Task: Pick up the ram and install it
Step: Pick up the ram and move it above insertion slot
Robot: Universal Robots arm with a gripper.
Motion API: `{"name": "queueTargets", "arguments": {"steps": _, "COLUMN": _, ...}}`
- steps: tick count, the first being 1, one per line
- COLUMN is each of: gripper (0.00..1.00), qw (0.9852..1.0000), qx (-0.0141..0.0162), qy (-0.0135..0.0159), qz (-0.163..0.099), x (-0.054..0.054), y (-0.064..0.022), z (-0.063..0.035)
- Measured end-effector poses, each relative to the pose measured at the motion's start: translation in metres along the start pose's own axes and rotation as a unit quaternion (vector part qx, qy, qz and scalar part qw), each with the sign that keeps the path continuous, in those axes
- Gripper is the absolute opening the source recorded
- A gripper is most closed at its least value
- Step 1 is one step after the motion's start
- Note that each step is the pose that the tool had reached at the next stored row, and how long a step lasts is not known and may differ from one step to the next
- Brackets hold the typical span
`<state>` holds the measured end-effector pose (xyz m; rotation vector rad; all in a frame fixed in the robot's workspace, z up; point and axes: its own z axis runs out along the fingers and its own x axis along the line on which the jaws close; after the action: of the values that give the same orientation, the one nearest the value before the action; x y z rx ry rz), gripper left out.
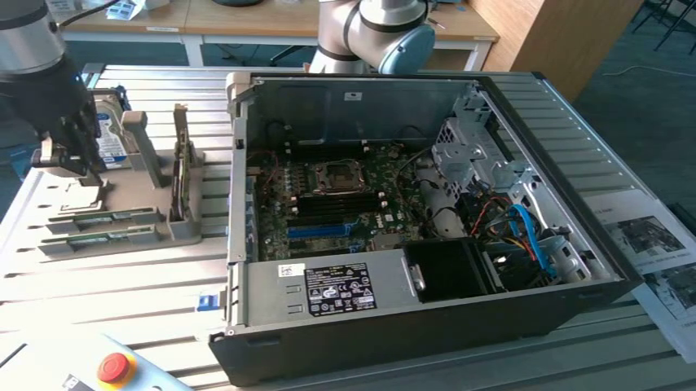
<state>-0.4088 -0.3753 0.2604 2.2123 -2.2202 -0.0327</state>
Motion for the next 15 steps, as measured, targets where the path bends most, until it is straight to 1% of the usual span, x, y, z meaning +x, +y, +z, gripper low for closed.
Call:
{"name": "queueTargets", "arguments": {"steps": 12, "gripper": 0.31, "qw": 1.0000, "qx": 0.0010, "qy": 0.0006, "qz": 0.000, "x": 0.000, "y": 0.0006, "z": 0.0196}}
{"name": "queueTargets", "arguments": {"steps": 15, "gripper": 0.31, "qw": 1.0000, "qx": 0.0010, "qy": 0.0007, "qz": 0.000, "x": 0.000, "y": 0.0007, "z": 0.0210}}
